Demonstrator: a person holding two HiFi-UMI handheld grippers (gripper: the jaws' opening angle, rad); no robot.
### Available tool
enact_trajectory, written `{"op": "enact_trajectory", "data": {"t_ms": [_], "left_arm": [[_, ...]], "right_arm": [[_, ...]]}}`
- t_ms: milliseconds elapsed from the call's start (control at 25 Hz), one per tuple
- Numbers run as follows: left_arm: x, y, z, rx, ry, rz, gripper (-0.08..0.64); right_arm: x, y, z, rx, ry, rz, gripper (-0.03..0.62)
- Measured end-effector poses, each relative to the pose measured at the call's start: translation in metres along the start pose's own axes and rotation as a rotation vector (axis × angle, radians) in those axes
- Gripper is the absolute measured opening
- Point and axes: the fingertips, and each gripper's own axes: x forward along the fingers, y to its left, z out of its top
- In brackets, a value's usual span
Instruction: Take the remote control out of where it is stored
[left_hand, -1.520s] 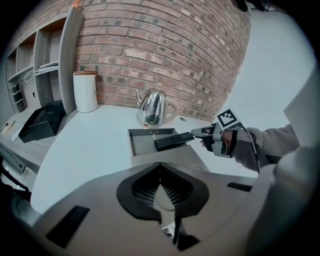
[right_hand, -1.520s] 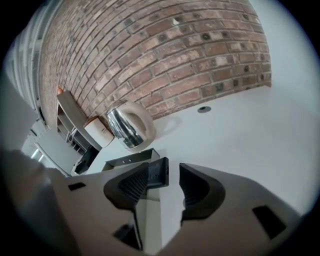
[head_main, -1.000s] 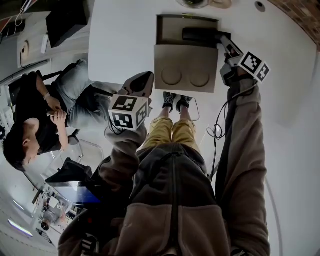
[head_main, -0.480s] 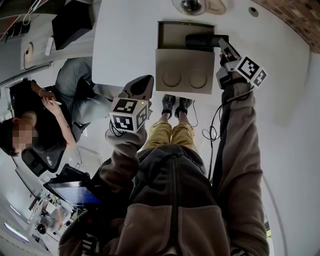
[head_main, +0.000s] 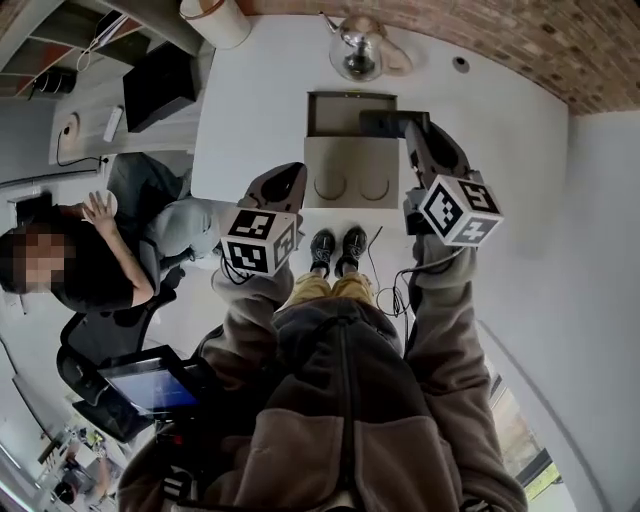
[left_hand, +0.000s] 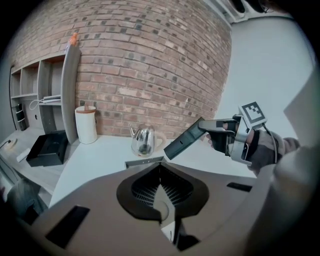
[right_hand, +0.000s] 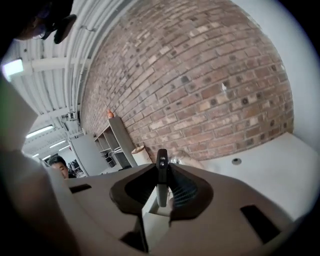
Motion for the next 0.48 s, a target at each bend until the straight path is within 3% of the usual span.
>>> {"op": "enact_trajectory", "data": {"t_ms": [200, 480], "left_arm": [[-0.019, -0.021, 0.049, 0.055, -0.11, -0.031, 0.006], [-0.063, -0.058, 0.106, 0.132, -0.25, -0.098, 0.006]], "right_arm": [[-0.05, 0.047, 0.052, -0.171, -0.122, -0.049, 0.078], [-0.115, 0.1, 0.092, -0.347, -0.233, -0.115, 0.078]]}}
